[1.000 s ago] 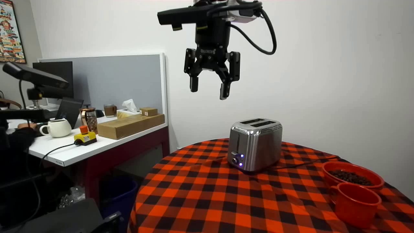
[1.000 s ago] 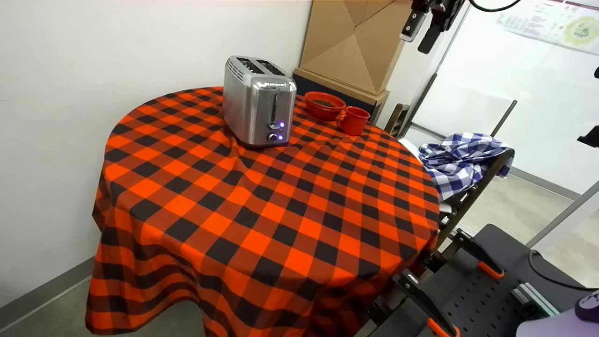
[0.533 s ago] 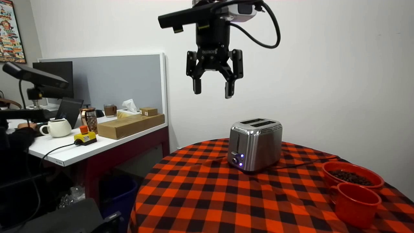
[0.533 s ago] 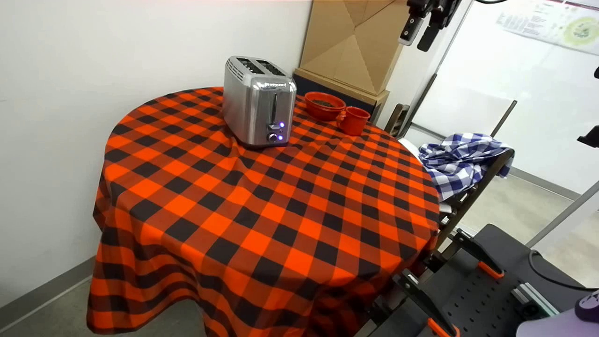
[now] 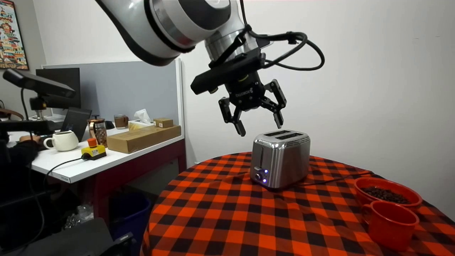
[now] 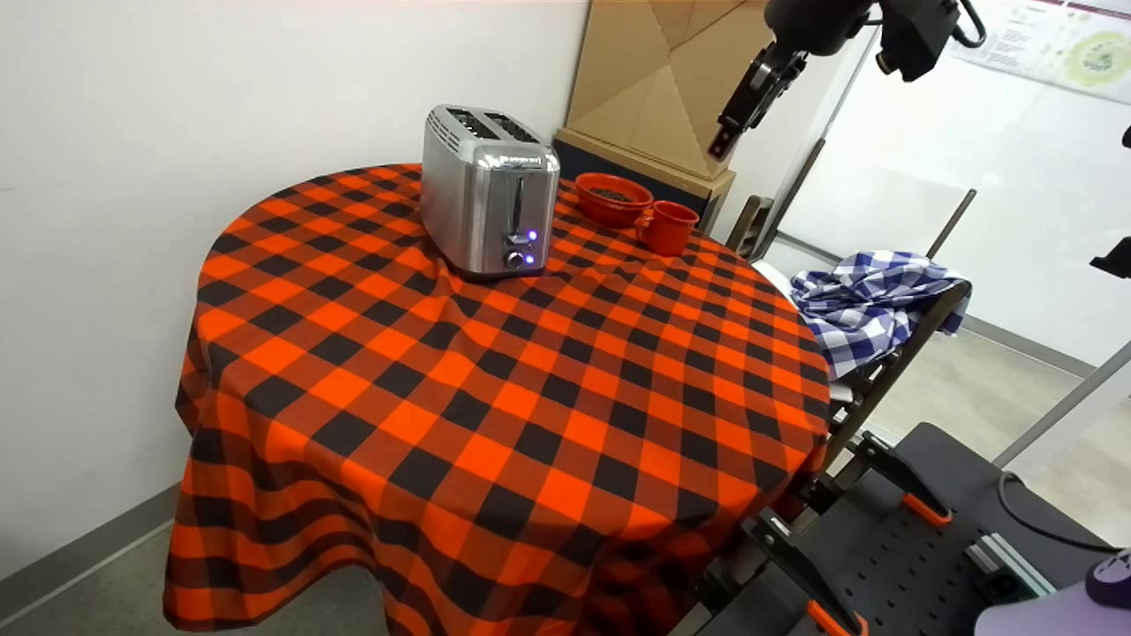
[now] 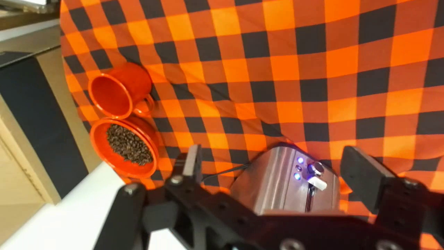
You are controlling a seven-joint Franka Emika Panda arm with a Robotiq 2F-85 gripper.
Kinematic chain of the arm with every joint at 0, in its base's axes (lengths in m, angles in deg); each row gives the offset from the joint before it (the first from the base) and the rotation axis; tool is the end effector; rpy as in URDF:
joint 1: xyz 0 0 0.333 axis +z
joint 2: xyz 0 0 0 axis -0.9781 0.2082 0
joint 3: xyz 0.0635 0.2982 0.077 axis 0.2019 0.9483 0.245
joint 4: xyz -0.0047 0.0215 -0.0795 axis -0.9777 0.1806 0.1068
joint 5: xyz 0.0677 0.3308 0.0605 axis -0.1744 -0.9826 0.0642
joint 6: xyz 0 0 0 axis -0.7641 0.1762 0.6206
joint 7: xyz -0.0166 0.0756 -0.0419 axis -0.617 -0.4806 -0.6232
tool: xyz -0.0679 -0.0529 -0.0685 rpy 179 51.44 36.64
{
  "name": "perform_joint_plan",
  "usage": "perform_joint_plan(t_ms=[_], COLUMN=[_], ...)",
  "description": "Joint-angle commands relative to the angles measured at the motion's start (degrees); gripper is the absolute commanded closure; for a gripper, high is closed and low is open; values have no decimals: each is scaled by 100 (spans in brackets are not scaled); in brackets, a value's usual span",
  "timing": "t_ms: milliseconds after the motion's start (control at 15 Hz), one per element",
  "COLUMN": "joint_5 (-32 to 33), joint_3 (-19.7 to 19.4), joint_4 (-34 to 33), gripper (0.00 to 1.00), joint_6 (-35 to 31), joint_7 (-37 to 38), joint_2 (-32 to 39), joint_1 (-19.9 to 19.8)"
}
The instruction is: Turn off the toaster
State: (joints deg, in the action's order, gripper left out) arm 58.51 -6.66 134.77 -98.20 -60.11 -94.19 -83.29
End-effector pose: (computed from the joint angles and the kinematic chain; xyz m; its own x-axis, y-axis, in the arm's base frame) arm 0.3938 -0.0236 0.4102 0.8700 0.4216 0.2558 0.3245 -0.8801 0.3466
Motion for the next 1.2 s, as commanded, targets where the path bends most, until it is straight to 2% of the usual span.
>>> perform_joint_plan(t_ms=[0, 133, 267, 400, 600, 667, 733, 800, 867, 1133], joint_5=[1175, 1858, 2191, 2044, 1518, 861, 600, 608, 383, 174], joint_3=[38, 223, 457, 639, 787, -33, -61, 356, 247, 408], joint_4=[212, 196, 124, 45, -62, -63, -135, -277, -355, -956], gripper=[0, 0, 0, 0, 0, 0, 0, 0, 0, 0], joint_6=[-1592, -2533, -3318, -3718, -4043, -4065, -4168, -4269, -4343, -4540], joint_7=[869, 1646, 2188, 2227, 1910, 1414, 1314, 1443, 1357, 1608], joint_2=[297, 608, 957, 1273, 1866, 2125, 2385, 2696, 2944, 4006], joint_1=[-399, -952, -1599, -2078, -2459, -1540, -1489, -1878, -1658, -1353])
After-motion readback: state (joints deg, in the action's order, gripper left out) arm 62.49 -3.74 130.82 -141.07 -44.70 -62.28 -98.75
